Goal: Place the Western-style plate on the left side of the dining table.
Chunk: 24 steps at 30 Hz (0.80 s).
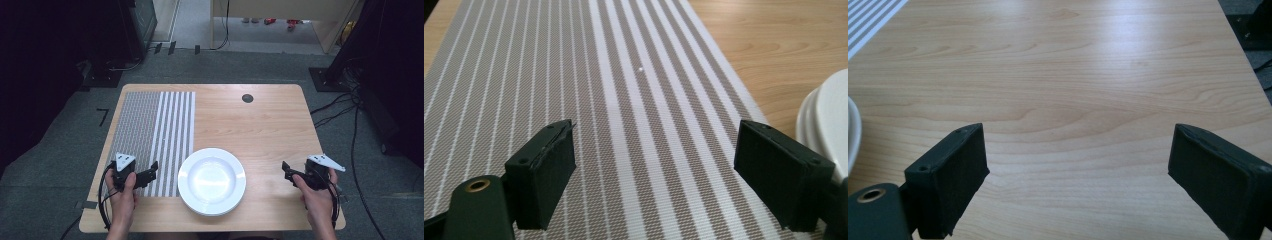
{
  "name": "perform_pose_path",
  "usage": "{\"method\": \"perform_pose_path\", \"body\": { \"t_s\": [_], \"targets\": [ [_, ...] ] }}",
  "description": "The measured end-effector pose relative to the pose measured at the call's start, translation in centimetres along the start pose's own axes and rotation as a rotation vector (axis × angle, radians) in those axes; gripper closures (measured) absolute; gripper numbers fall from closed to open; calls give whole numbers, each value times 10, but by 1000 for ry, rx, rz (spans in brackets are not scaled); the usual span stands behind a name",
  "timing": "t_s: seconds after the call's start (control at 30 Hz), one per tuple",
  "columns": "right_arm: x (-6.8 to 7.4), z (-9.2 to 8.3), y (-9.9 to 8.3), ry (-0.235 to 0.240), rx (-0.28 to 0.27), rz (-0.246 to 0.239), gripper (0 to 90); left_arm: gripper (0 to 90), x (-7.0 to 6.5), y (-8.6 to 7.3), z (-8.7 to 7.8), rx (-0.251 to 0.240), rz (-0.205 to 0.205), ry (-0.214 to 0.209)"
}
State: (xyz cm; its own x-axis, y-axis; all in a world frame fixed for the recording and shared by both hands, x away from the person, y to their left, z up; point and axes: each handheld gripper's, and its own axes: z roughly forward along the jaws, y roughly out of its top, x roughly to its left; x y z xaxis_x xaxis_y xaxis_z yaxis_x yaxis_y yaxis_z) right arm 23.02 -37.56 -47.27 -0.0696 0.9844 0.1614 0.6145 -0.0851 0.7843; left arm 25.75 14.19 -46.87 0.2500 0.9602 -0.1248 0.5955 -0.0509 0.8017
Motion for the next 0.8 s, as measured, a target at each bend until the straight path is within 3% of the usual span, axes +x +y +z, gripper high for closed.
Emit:
{"method": "perform_pose_path", "body": {
  "t_s": [0.3, 0.67, 0.73, 0.8],
  "targets": [
    [20, 7, 9, 29, -7, -13, 86, 170, -16, 8, 5, -9, 5, -37],
    [41, 11, 18, 87, -30, -1, 92, 171, -28, 5, 11, 9, 29, -80],
    [45, 12, 18, 91, -34, 2, 160, 170, -30, 5, 12, 11, 29, -86],
    [47, 12, 18, 88, -39, 5, 157, 171, -33, 4, 13, 17, 33, -98]
  ]
}}
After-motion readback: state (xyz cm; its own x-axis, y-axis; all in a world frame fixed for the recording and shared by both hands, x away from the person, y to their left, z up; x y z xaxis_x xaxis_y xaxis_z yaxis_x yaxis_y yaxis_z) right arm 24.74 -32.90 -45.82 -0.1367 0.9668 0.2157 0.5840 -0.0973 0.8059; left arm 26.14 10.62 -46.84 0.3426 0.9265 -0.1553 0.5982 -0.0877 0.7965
